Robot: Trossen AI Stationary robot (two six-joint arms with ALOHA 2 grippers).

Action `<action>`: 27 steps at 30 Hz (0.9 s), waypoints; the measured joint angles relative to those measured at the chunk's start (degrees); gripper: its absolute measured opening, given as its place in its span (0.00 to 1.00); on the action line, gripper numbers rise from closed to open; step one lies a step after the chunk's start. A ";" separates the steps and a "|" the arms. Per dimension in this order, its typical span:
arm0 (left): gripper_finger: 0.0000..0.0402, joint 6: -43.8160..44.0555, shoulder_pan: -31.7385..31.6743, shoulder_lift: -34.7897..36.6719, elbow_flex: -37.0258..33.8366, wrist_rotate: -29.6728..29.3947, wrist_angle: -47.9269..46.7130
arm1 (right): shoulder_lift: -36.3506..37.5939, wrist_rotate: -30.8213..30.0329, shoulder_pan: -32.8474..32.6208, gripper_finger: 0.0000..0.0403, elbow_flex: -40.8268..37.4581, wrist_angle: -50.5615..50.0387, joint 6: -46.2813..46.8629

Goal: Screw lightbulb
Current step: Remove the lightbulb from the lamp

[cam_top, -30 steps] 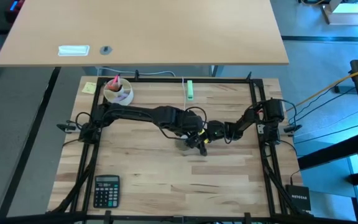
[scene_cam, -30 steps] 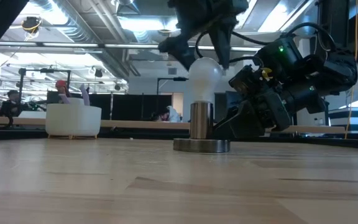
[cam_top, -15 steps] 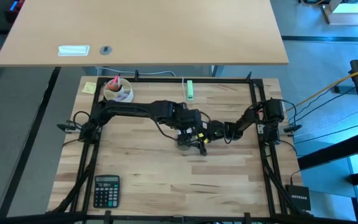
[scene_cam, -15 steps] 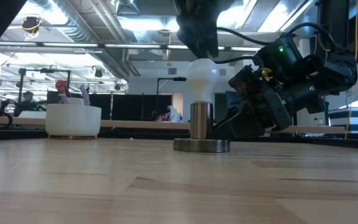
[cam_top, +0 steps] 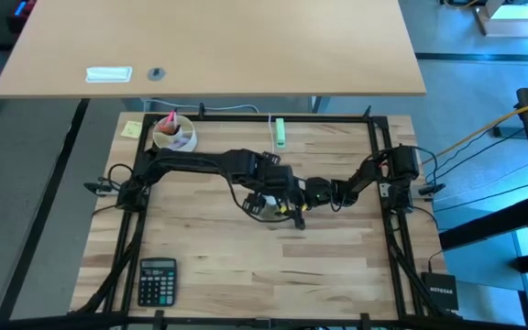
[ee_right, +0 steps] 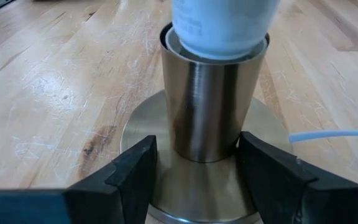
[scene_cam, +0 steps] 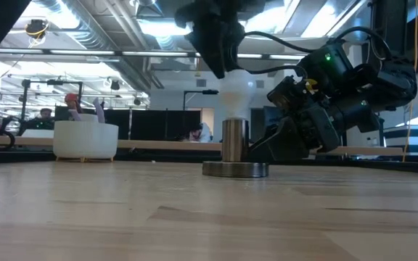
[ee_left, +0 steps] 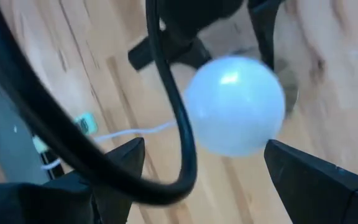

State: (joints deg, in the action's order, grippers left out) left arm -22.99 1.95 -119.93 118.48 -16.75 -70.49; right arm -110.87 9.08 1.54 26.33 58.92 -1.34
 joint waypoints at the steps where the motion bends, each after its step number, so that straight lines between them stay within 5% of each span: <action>1: 0.80 0.02 -0.15 -0.03 0.00 0.02 -0.78 | 0.00 0.02 0.00 0.56 0.00 -0.01 -0.01; 16: 0.80 9.36 4.41 -0.12 0.00 9.13 -8.06 | 0.00 0.55 -0.01 0.56 0.00 -0.04 -0.07; 22: 0.80 3.81 9.27 -0.12 0.00 0.07 -3.58 | 0.00 0.57 -0.02 0.56 0.00 -0.02 -0.07; 27: 0.80 -5.03 9.13 -0.12 0.00 -0.55 2.26 | 0.00 0.57 -0.02 0.56 0.00 -0.02 -0.07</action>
State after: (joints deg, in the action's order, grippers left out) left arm -28.02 11.08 -120.05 118.48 -17.30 -68.22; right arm -110.87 9.65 1.52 26.33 58.89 -1.41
